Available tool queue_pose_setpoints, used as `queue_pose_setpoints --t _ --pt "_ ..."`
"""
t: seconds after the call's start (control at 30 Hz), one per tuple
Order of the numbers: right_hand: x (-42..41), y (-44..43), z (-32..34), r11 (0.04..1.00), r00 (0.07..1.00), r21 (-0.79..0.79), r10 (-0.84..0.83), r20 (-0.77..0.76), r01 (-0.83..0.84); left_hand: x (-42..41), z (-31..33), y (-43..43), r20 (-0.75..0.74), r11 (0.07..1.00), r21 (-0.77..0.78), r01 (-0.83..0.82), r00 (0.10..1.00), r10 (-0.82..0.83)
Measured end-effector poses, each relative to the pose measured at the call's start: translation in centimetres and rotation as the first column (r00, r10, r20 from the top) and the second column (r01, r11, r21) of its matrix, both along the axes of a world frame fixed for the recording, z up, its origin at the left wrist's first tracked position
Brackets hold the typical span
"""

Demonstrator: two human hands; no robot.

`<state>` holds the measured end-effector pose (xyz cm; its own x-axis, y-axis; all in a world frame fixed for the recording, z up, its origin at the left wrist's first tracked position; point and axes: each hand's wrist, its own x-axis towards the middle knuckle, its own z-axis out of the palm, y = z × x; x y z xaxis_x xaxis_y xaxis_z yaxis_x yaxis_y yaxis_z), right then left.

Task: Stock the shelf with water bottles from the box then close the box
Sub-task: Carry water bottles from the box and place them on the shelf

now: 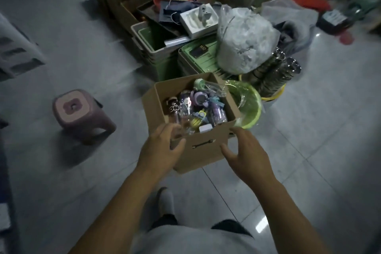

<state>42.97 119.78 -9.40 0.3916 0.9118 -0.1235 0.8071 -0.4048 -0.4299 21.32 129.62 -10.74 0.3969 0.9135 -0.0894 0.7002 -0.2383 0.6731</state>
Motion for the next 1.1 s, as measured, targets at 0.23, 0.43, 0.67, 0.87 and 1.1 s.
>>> queue_pose_setpoints --t 0.23,0.43,0.67,0.87,1.1 --pt "5.7 12.8 -2.1 0.999 0.992 -0.008 -0.048 -0.117 0.048 6.3 -1.0 13.7 0.006 0.995 -0.101 0.006 1.0 -0.006" --pt "12.7 24.9 -8.6 0.982 0.986 -0.133 0.122 -0.114 -0.136 11.7 -6.7 19.9 -0.054 0.95 -0.252 -0.186 0.983 0.178" --pt "18.1 35.4 -15.2 0.892 0.943 -0.306 0.322 -0.085 -0.332 15.6 -13.5 23.6 -0.162 0.809 -0.395 -0.435 0.9 0.404" --pt "17.7 39.8 -22.7 0.828 0.938 -0.487 0.344 0.047 -0.279 15.0 -24.5 26.3 -0.347 0.695 -0.465 -0.548 0.835 0.427" --pt "15.1 39.9 -28.5 0.821 0.845 -0.563 0.368 0.388 -0.099 12.7 -38.7 26.0 -0.452 0.475 -0.679 -0.56 0.829 0.33"
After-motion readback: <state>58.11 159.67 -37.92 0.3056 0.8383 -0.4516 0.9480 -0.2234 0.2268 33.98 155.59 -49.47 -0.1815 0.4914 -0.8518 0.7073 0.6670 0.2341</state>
